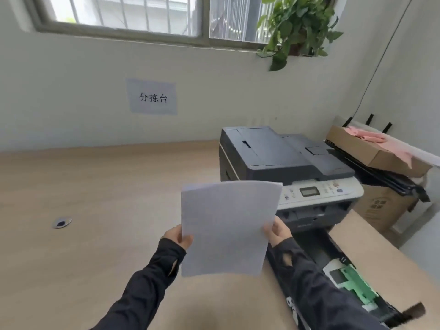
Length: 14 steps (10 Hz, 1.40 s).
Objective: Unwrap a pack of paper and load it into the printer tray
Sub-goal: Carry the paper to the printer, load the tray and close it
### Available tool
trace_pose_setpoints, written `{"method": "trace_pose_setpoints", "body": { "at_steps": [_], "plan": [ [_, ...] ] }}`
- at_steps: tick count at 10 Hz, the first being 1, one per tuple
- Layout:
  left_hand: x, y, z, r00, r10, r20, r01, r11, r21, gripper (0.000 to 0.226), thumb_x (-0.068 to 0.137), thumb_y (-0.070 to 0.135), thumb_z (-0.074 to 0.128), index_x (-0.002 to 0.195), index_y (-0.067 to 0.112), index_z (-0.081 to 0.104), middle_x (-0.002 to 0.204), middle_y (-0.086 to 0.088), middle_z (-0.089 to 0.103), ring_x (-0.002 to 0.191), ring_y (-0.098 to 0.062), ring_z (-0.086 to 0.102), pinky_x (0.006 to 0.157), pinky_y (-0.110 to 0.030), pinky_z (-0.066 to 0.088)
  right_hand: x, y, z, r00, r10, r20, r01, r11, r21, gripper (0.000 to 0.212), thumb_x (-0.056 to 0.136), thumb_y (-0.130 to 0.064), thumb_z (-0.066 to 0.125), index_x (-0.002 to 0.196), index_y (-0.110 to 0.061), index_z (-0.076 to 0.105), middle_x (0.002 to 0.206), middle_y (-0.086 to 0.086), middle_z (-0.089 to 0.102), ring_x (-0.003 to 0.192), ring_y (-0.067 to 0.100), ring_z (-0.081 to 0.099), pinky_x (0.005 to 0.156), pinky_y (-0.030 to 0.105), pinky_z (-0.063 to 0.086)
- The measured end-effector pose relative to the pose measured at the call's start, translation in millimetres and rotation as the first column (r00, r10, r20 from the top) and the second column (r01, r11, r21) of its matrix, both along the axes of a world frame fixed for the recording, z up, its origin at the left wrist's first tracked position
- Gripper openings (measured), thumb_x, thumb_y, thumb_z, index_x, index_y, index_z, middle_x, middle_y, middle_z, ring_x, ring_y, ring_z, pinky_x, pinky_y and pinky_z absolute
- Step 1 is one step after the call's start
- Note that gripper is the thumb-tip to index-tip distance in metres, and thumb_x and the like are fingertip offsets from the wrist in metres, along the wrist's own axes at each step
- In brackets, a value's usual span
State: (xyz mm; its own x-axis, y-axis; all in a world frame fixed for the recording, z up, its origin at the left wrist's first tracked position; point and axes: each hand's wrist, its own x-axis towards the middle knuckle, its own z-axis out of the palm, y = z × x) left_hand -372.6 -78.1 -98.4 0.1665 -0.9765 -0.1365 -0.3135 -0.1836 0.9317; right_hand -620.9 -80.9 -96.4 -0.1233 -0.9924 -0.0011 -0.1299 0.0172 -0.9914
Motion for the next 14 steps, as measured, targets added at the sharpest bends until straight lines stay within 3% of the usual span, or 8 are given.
{"method": "trace_pose_setpoints", "body": {
  "at_steps": [2,3,4,5,7,9,11,14],
  "plan": [
    [-30.1,51.9,-13.2,0.985,0.163,0.063,-0.170,0.979,0.116,0.049,0.073,0.027,0.060,0.112,-0.004,0.061,0.091,-0.011,0.063,0.087,-0.016,0.051,0.071,-0.023,0.038,-22.5,5.1,-20.2,0.975,0.219,-0.031,-0.220,0.974,-0.046,0.077,0.034,-0.079,0.068,0.088,-0.025,0.054,0.079,-0.012,0.067,0.066,-0.017,0.063,0.059,0.002,0.050],
    [-38.0,73.8,-19.3,0.962,0.255,-0.093,-0.252,0.967,0.049,0.062,0.060,0.034,0.058,0.116,0.009,0.048,0.100,-0.001,0.056,0.094,-0.010,0.057,0.075,-0.010,0.045,-25.2,4.6,-28.3,0.944,0.312,-0.111,-0.314,0.949,-0.010,0.046,0.052,-0.040,0.073,0.088,-0.027,0.049,0.084,-0.010,0.061,0.074,-0.019,0.061,0.067,0.003,0.048],
    [-36.4,76.4,-24.4,0.885,0.428,-0.184,-0.423,0.904,0.069,0.043,0.076,0.010,0.057,0.116,0.006,0.043,0.104,-0.003,0.051,0.088,-0.007,0.056,0.070,-0.006,0.047,-24.6,-0.5,-38.1,0.920,0.356,-0.162,-0.356,0.934,0.031,0.030,0.074,-0.015,0.073,0.083,-0.033,0.050,0.084,-0.009,0.058,0.088,0.010,0.061,0.086,0.031,0.051],
    [-39.6,74.3,-31.7,0.885,0.443,-0.143,-0.446,0.895,0.010,0.080,0.058,0.039,0.050,0.129,0.003,0.041,0.103,-0.008,0.055,0.091,-0.016,0.059,0.086,-0.028,0.051,-21.9,-2.6,-39.8,0.907,0.348,-0.236,-0.355,0.935,0.017,0.040,0.062,-0.047,0.076,0.091,-0.031,0.054,0.090,-0.006,0.062,0.088,0.021,0.059,0.087,0.039,0.049],
    [-34.0,60.2,-31.5,0.855,0.501,-0.134,-0.477,0.861,0.174,0.049,0.092,0.011,0.045,0.137,-0.007,0.033,0.109,-0.006,0.039,0.099,-0.016,0.039,0.041,-0.005,0.044,-10.1,-17.6,-67.1,0.911,0.343,-0.229,-0.300,0.932,0.202,0.035,0.086,-0.014,0.057,0.120,-0.008,0.054,0.102,0.012,0.062,0.108,0.036,0.059,0.098,0.051,0.047],
    [-39.4,55.2,-62.5,0.787,0.574,-0.228,-0.527,0.816,0.236,0.052,0.083,0.002,0.036,0.135,-0.005,0.037,0.101,-0.010,0.045,0.095,-0.018,0.039,0.084,-0.020,0.027,-8.6,-27.3,-83.1,0.920,0.262,-0.290,-0.129,0.904,0.407,0.028,0.095,-0.008,0.040,0.122,-0.004,0.049,0.092,0.002,0.052,0.082,0.019,0.053,0.062,0.018,0.055],
    [-33.4,38.2,-39.6,0.798,0.534,-0.281,-0.472,0.842,0.259,0.047,0.085,-0.013,0.034,0.132,-0.013,0.037,0.113,-0.014,0.047,0.101,-0.014,0.035,0.079,-0.010,0.034,-4.9,-21.4,-71.3,0.915,0.257,-0.310,-0.154,0.935,0.321,0.037,0.087,0.007,0.041,0.120,-0.002,0.054,0.117,0.020,0.062,0.112,0.035,0.057,0.102,0.043,0.044],
    [-33.8,10.0,16.5,0.864,0.369,-0.343,-0.355,0.929,0.104,0.021,0.092,-0.010,0.035,0.102,-0.001,0.051,0.121,-0.017,0.057,0.036,0.006,0.057,0.046,-0.022,0.053,-33.2,-28.5,16.1,0.962,0.156,-0.222,-0.139,0.986,0.093,0.034,0.085,0.007,0.042,0.113,-0.001,0.061,0.096,0.006,0.060,0.088,0.017,0.056,0.080,0.030,0.047]
  ]
}}
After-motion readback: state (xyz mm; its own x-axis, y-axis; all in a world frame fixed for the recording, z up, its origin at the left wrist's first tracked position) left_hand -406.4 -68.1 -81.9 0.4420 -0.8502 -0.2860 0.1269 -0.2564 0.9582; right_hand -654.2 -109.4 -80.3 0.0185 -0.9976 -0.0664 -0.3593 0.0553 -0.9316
